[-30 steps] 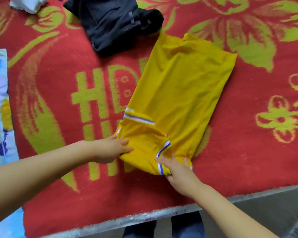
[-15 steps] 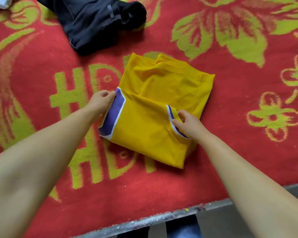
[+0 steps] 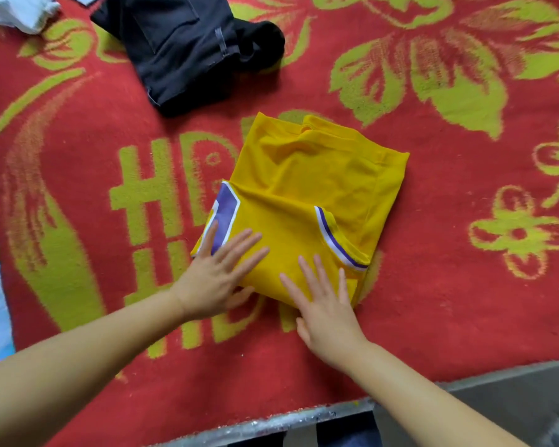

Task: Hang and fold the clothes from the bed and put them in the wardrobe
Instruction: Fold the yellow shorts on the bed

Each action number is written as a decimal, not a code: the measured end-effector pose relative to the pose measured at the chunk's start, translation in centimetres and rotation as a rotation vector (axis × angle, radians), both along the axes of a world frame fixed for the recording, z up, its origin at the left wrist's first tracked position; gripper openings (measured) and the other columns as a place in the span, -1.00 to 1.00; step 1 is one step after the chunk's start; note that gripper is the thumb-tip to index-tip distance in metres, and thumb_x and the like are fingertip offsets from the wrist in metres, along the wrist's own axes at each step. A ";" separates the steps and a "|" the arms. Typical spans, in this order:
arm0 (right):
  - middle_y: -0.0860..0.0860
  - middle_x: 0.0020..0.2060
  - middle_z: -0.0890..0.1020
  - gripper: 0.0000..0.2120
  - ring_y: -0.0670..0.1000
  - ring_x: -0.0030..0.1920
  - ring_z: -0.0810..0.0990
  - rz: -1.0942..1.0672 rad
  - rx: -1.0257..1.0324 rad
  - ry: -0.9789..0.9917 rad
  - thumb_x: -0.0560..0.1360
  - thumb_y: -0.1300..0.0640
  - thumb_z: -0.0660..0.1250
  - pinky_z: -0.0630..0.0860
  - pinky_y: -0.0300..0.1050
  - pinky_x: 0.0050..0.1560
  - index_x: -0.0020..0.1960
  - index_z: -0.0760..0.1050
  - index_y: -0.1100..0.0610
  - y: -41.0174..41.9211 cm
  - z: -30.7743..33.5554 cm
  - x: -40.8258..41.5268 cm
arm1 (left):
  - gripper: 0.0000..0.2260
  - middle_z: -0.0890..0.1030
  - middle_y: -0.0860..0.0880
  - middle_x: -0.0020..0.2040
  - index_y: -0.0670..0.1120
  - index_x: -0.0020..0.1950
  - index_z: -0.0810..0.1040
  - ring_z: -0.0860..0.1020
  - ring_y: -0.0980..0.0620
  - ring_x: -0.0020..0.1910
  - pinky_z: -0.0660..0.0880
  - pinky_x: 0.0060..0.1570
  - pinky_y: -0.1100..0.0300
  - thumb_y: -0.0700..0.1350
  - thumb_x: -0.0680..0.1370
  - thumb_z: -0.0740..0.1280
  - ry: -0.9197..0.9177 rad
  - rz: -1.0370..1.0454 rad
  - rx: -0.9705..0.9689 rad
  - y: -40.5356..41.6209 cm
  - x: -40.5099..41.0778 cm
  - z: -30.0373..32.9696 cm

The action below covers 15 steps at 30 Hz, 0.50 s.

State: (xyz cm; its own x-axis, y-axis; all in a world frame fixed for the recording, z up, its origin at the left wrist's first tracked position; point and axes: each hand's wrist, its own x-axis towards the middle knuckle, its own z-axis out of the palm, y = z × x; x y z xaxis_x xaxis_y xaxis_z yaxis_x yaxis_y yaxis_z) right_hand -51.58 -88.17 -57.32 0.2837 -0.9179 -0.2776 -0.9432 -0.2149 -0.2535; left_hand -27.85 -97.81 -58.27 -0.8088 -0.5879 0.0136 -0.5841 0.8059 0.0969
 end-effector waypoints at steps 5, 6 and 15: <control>0.21 0.48 0.24 0.11 0.31 0.45 0.20 -0.092 0.259 0.199 0.05 0.05 0.63 0.26 0.58 0.11 0.49 0.16 -0.06 0.5 -1.9 0.1 | -0.24 -0.11 -0.14 0.58 0.00 0.58 -0.11 -0.03 -0.09 0.55 -0.01 0.42 -0.25 -0.12 0.40 0.10 -0.298 0.168 0.089 2.2 2.4 -2.7; 0.21 0.46 0.28 0.05 0.32 0.43 0.26 -0.094 0.241 0.193 0.09 0.13 0.61 0.26 0.59 0.11 0.49 0.21 -0.04 0.1 -2.0 -0.1 | -0.24 -0.12 -0.13 0.58 0.00 0.58 -0.12 -0.04 -0.08 0.55 -0.03 0.42 -0.24 -0.15 0.40 0.11 -0.317 0.194 0.102 1.5 1.9 -2.8; 0.07 0.45 0.32 -0.34 0.08 0.47 0.24 0.003 0.584 -0.089 0.50 0.38 0.12 0.03 0.19 0.47 0.51 0.18 -0.10 -3.9 4.0 -3.3 | -0.34 0.25 -0.01 0.51 0.12 0.54 0.13 0.34 -0.10 0.41 0.39 0.26 0.08 -0.32 0.51 0.13 -0.627 0.124 0.707 -4.9 -0.5 4.6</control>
State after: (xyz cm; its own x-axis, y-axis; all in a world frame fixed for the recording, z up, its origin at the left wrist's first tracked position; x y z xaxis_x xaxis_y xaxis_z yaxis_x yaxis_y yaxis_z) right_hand -54.87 -92.03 -53.34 0.3311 -0.6191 -0.7121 -0.9127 -0.0184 -0.4083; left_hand -28.35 -102.75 -53.65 -0.4795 -0.3759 -0.7930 -0.7726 0.6093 0.1783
